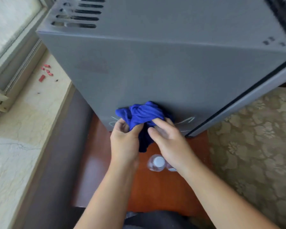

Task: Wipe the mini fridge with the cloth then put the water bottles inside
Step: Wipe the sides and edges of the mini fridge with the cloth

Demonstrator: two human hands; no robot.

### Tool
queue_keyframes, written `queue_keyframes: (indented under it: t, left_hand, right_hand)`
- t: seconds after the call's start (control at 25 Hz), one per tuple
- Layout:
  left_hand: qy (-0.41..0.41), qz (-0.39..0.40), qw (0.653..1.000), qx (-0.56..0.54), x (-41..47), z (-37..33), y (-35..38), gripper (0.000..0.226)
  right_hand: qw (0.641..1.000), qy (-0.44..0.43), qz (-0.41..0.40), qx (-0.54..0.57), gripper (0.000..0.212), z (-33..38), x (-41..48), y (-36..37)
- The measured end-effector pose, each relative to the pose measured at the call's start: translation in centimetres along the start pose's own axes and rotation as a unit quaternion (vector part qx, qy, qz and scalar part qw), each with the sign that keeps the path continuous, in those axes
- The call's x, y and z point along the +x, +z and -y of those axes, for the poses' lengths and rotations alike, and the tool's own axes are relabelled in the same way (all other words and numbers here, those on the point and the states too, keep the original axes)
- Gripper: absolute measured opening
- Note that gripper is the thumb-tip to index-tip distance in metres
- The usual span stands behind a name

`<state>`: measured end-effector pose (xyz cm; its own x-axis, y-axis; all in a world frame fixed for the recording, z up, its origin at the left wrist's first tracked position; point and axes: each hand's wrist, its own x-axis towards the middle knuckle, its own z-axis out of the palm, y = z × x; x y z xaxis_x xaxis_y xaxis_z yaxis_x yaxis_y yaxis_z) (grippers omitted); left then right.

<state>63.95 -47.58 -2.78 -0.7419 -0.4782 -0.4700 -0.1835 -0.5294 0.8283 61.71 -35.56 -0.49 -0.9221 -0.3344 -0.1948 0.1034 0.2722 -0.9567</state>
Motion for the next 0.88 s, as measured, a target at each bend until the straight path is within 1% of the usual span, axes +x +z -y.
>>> queue_keyframes:
  t: [0.08, 0.12, 0.16, 0.24, 0.28, 0.36, 0.4, 0.44, 0.52, 0.6, 0.68, 0.72, 0.8, 0.88]
  left_hand:
    - [-0.013, 0.017, 0.999, 0.032, -1.9, 2.4, 4.6, 0.023]
    - [-0.02, 0.026, 0.998, 0.047, -2.6, 3.6, 6.7, 0.024]
    - [-0.02, 0.034, 0.997, 0.069, -3.1, 4.6, 8.8, 0.024]
    - [-0.015, 0.055, 0.988, 0.141, -3.4, 5.7, 11.3, 0.024]
    - [-0.015, 0.064, 0.982, 0.178, -3.3, 6.1, 12.0, 0.024]
    - [-0.011, 0.072, 0.97, 0.23, -2.9, 6.4, 12.5, 0.024]
    - [0.0, 0.067, 0.966, 0.248, -2.9, 6.5, 12.4, 0.025]
    - [0.016, 0.061, 0.962, 0.265, -2.9, 6.7, 12.4, 0.025]
    - [0.054, 0.057, 0.95, 0.303, -3.1, 7.6, 12.8, 0.023]
    - [0.097, 0.056, 0.929, 0.352, -3.4, 8.7, 13.3, 0.018]
    - [0.165, 0.069, 0.883, 0.433, -3.3, 9.5, 13.4, 0.015]
    - [0.191, 0.091, 0.857, 0.471, -3.1, 9.7, 13.3, 0.02]
    - [0.222, 0.173, 0.789, 0.546, -2.5, 9.5, 12.8, 0.035]
    - [0.226, 0.249, 0.716, 0.611, -1.5, 9.3, 11.8, 0.045]
  right_hand:
    - [0.999, -0.009, -0.039, 0.013, 0.024, -1.2, -1.3, -4.9]
    - [0.998, -0.009, -0.047, 0.029, 0.017, -1.9, -1.8, -7.3]
    - [0.998, 0.0, -0.049, 0.048, 0.016, -2.2, -2.4, -9.8]
    - [0.994, 0.027, -0.044, 0.099, 0.028, -2.7, -3.1, -13.8]
    - [0.992, 0.049, -0.03, 0.111, 0.03, -3.0, -3.3, -15.4]
    - [0.988, 0.098, 0.005, 0.121, 0.021, -4.3, -3.5, -17.6]
    - [0.981, 0.13, -0.001, 0.145, 0.017, -5.0, -3.6, -18.3]
    - [0.969, 0.17, -0.028, 0.177, 0.017, -5.6, -3.5, -18.9]
    - [0.935, 0.255, -0.071, 0.237, 0.026, -7.2, -3.1, -19.5]
    - [0.901, 0.332, -0.048, 0.275, 0.037, -8.2, -2.3, -19.1]
    - [0.865, 0.381, -0.029, 0.325, 0.037, -9.1, -1.0, -17.8]
    - [0.846, 0.39, -0.039, 0.362, 0.039, -9.5, -0.2, -17.1]
    - [0.802, 0.382, -0.094, 0.449, 0.046, -10.0, 1.1, -15.5]
    - [0.761, 0.367, -0.163, 0.51, 0.05, -10.4, 2.4, -14.2]
